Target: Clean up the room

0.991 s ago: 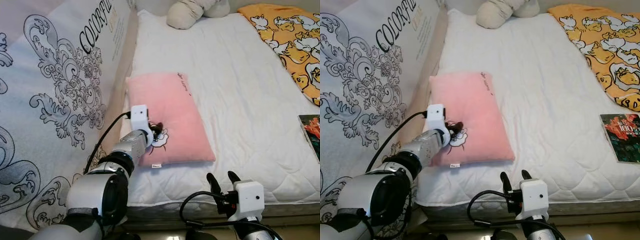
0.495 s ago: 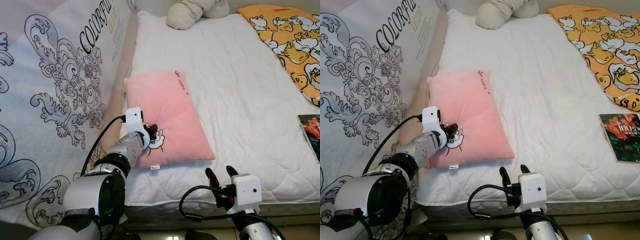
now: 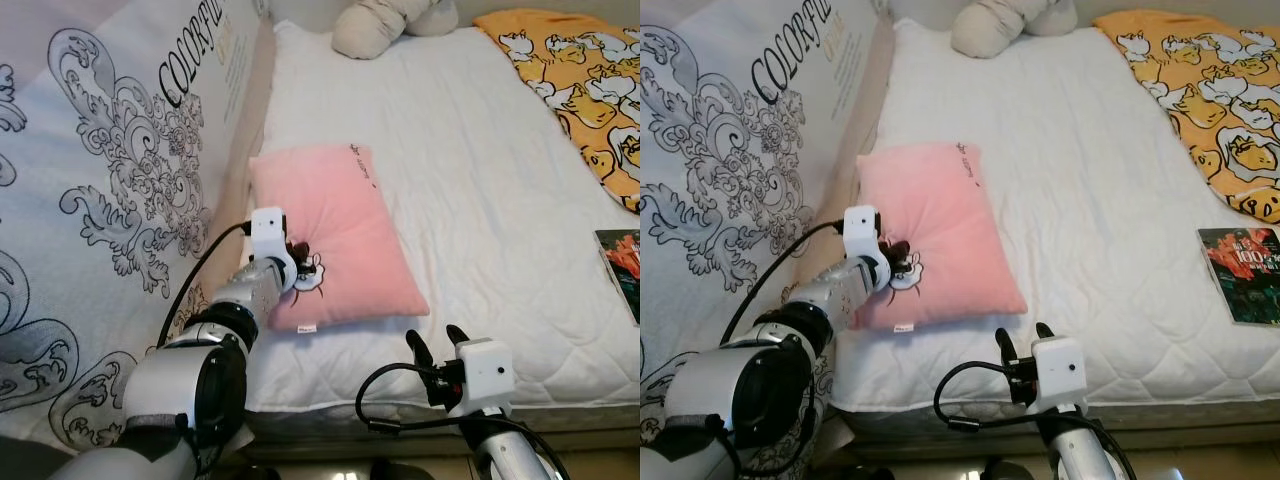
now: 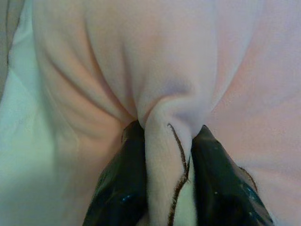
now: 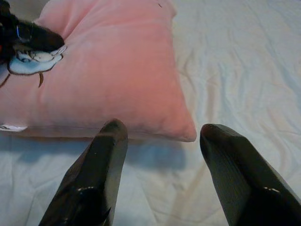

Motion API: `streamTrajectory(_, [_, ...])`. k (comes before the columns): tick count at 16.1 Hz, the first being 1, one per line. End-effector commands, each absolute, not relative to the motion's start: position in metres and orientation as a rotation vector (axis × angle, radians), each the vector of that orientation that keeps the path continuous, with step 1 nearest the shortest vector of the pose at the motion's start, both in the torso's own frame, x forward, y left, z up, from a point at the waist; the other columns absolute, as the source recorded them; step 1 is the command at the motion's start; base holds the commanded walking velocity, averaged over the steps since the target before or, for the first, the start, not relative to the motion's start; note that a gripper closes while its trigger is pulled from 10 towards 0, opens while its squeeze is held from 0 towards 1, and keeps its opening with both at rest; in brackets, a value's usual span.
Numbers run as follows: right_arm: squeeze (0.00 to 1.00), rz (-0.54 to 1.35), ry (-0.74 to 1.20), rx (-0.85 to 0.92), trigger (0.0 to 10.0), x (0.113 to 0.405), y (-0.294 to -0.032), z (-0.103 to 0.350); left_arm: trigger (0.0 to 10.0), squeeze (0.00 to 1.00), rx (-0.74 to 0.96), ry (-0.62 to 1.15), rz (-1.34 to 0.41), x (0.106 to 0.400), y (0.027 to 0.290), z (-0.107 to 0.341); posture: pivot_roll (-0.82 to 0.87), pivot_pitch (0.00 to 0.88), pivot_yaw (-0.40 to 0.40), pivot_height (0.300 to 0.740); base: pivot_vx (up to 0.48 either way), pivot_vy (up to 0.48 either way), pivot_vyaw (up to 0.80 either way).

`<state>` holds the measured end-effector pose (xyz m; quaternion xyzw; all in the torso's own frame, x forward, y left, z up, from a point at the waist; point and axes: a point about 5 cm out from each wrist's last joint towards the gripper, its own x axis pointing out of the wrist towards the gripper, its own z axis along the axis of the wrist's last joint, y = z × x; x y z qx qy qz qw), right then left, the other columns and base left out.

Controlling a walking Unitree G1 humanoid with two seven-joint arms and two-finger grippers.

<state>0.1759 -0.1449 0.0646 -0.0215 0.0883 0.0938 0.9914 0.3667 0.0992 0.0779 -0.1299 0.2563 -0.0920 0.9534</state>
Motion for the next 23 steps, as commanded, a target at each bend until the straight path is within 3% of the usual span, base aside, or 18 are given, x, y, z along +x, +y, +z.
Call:
streamTrajectory(1, [0.0,0.192,0.179,-0.038,10.0,0.179,-0.146,0.063,0.0,0.0,-0.268,0.497,-0.186,0.373,0.101,0.088,-0.16,0.0,0.04,0.74,0.0,0.0,0.0])
streamTrajectory(7, [0.0,0.246,0.128,-0.045,10.0,0.21,-0.138,0.063,0.0,0.0,-0.12,0.339,-0.234,0.392,0.111,0.126,-0.11,0.0,0.031,0.74,0.0,0.0,0.0])
streamTrajectory(12, [0.0,0.262,0.103,-0.053,10.0,0.224,-0.136,0.06,0.0,0.0,0.292,0.108,-0.154,0.405,0.139,0.164,-0.05,0.0,0.025,0.74,0.0,0.0,0.0])
streamTrajectory(18, [0.0,0.277,0.111,-0.064,10.0,0.22,-0.138,0.054,0.0,0.0,0.4,-0.03,0.052,0.396,0.147,0.16,-0.06,0.0,0.026,0.74,0.0,0.0,0.0])
streamTrajectory(20, [0.0,0.275,0.114,-0.069,10.0,0.22,-0.14,0.052,0.0,0.0,0.499,-0.065,0.134,0.389,0.152,0.15,-0.06,0.0,0.024,0.74,0.0,0.0,0.0])
streamTrajectory(22, [0.0,0.277,0.119,-0.072,10.0,0.219,-0.139,0.05,0.0,0.0,0.678,-0.031,0.108,0.383,0.159,0.131,-0.06,0.0,0.022,0.74,0.0,0.0,0.0])
streamTrajectory(23, [0.0,0.279,0.122,-0.073,10.0,0.219,-0.139,0.049,0.0,0.0,0.68,0.014,0.104,0.381,0.159,0.124,-0.06,0.0,0.02,0.74,0.0,0.0,0.0])
